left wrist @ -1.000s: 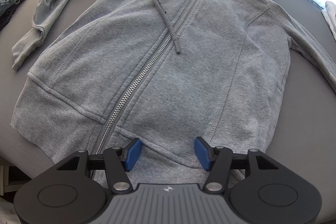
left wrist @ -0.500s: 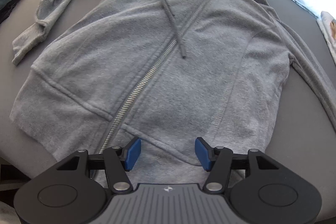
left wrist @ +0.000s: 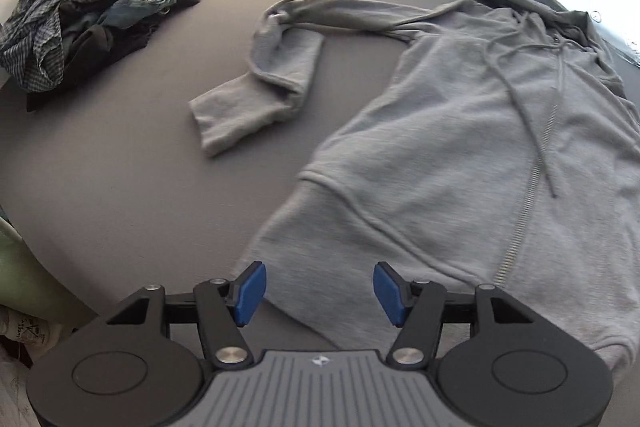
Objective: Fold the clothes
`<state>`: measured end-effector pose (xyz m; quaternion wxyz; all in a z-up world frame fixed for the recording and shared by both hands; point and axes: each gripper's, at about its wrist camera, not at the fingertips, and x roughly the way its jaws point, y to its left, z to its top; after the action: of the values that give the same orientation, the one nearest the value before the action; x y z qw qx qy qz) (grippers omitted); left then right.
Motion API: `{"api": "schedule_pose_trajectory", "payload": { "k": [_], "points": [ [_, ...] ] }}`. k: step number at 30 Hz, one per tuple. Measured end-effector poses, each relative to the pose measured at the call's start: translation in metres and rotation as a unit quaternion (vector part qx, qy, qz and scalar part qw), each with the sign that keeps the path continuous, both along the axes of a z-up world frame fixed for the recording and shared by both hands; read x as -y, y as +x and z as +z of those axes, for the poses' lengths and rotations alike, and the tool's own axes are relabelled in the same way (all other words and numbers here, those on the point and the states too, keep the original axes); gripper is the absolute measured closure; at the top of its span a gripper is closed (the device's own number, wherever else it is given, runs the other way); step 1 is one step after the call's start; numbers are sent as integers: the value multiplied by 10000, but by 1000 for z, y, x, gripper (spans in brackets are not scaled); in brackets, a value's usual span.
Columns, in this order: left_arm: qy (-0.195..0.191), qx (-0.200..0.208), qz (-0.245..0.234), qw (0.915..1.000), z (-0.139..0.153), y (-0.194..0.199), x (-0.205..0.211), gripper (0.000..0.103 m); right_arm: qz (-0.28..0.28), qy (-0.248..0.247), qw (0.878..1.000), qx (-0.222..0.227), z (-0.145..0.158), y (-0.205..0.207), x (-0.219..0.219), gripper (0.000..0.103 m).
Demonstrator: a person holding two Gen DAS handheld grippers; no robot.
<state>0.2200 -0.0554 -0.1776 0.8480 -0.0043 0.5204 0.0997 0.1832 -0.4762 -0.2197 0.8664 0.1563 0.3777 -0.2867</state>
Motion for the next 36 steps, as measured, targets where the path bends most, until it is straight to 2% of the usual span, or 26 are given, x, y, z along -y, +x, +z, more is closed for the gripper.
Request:
{"api": "schedule_pose_trajectory", "payload": {
  "k": [3,7,11,13,14,15,16,17,18,19,22,24,26,27,29,31,33,35,36],
  "points": [
    [-219,-76,-229,9995,-4,8,-21,40,920,366,9951,54,-9,7,-66,21],
    [-474,-224,-555,9971,-16,21,-39,39,1909,269,9812,-28,-9,13,-128,21],
    [-767,-407,-835,9927,-27,32,-43,39,2313,512,9708,-376,-18,17,-173,21],
    [-693,-533,-931,9918,-31,34,-41,39,2386,473,9676,-672,-24,18,-188,21],
    [-664,-577,-962,9915,-32,34,-40,39,2403,420,9675,-659,-24,16,-190,22],
    [-658,-593,-967,9914,-33,34,-39,40,2417,487,9670,-640,-23,14,-190,28],
    [-700,-599,-969,9910,-33,33,-39,47,2433,570,9664,-603,-21,12,-188,44],
    [-768,-601,-976,9904,-33,32,-39,59,2455,720,9655,-493,-20,9,-183,51],
    [-855,-596,-978,9897,-33,30,-40,66,2494,831,9641,-372,-17,6,-179,72],
    [-1021,-588,-1001,9880,-33,28,-40,92,2600,790,9622,-210,-13,2,-180,86],
    [-1188,-567,-964,9866,-25,22,-39,95,2893,678,9545,272,1,-9,-181,88],
    [-1451,-545,-983,9830,-10,14,-42,95,2900,743,9526,541,19,-15,-174,88],
    [-1824,-525,-1019,9765,4,4,-45,95,2674,983,9553,786,34,-21,-157,88],
    [-1888,-552,-1039,9749,6,0,-45,95,2554,1055,9577,803,38,-24,-149,88],
    [-1796,-770,-1071,9749,-2,-3,-39,91,2392,1066,9639,488,31,-23,-137,85],
    [-1591,-988,-1012,9771,-13,-1,-36,88,2273,597,9719,-131,20,-17,-141,68],
    [-1476,-936,-967,9798,-12,1,-40,86,2123,-226,9749,-637,12,-13,-150,59],
    [-1431,-638,-865,9839,-3,3,-47,76,2070,-489,9756,-546,15,-13,-153,42],
    [-1373,-482,-804,9861,1,4,-51,72,2076,-498,9759,-440,17,-10,-155,27]
  ]
}}
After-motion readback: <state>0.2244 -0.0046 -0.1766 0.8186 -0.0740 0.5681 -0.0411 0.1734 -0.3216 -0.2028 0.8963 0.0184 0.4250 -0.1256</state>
